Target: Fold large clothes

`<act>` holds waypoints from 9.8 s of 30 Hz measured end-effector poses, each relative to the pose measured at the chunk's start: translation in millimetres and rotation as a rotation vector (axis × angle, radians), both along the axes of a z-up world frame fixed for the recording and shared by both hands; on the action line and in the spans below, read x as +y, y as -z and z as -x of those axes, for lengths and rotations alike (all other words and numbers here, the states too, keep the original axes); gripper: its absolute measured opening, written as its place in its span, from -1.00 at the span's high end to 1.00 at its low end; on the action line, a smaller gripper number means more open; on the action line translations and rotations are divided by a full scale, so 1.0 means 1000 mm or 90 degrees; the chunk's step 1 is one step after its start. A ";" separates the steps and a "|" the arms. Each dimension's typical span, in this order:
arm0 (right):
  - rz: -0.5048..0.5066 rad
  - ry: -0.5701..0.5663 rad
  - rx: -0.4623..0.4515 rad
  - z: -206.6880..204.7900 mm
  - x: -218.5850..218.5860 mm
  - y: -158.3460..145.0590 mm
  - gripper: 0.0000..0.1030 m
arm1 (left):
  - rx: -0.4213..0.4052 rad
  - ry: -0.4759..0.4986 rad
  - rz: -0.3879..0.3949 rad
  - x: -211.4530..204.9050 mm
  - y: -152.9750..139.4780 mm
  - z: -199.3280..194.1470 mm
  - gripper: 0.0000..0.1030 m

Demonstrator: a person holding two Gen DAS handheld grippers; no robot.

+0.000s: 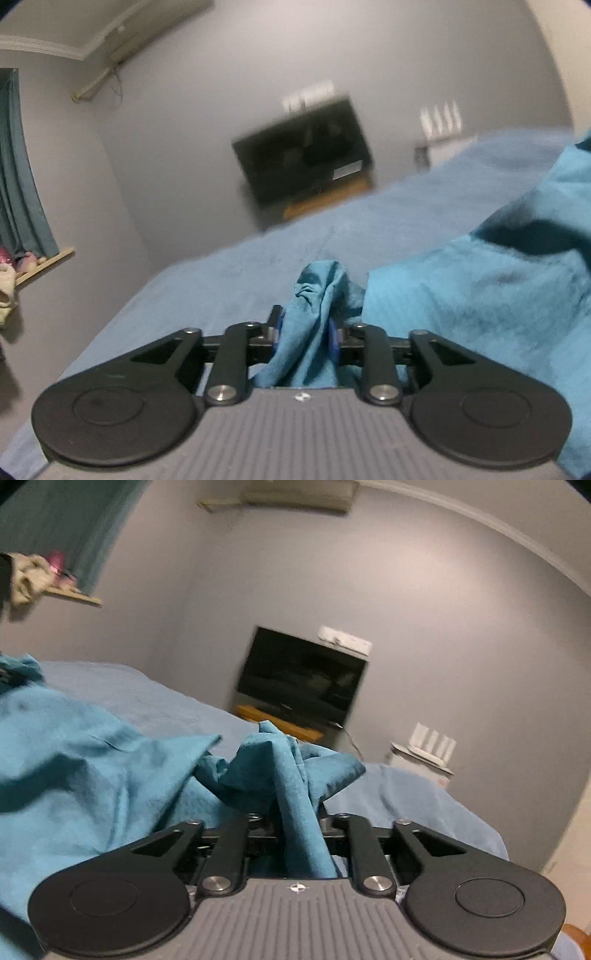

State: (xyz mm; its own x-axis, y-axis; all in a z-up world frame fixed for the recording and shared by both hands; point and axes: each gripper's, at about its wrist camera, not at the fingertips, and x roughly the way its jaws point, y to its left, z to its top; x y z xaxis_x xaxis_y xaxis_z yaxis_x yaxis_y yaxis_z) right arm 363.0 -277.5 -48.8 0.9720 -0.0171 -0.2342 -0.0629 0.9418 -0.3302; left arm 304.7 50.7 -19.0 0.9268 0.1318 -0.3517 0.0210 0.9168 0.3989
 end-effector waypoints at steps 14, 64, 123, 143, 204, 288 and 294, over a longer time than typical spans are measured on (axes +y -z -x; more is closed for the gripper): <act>-0.131 -0.033 0.085 0.015 0.014 0.015 -0.14 | 0.043 -0.054 0.259 0.049 -0.028 0.047 -0.43; -0.627 0.231 0.095 0.124 -0.031 0.120 0.05 | 0.187 0.113 0.258 -0.082 0.051 0.153 -0.76; 0.097 -0.377 -0.032 0.132 0.346 0.065 0.85 | 0.201 0.082 0.766 0.152 -0.026 0.094 -0.87; 0.056 -0.499 0.105 0.111 0.362 0.099 0.23 | 0.286 -0.001 0.629 0.160 0.030 0.055 0.73; -0.598 -0.223 0.414 -0.281 0.177 0.190 -0.83 | 0.322 0.088 0.412 0.107 0.020 0.121 0.62; -0.176 0.011 0.223 0.028 0.150 0.180 -1.00 | 0.210 0.093 0.197 -0.089 0.062 0.187 -0.83; -0.167 0.015 0.237 0.016 0.152 0.190 -1.00 | 0.218 0.077 0.219 -0.082 0.068 0.178 -0.83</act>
State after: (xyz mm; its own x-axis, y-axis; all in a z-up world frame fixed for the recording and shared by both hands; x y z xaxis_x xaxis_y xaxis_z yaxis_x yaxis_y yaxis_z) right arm 347.3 -126.0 -239.1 0.8213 0.0676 -0.5665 -0.1093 0.9932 -0.0400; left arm 126.9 -31.4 -87.5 0.7521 -0.1463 -0.6426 0.2122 0.9769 0.0260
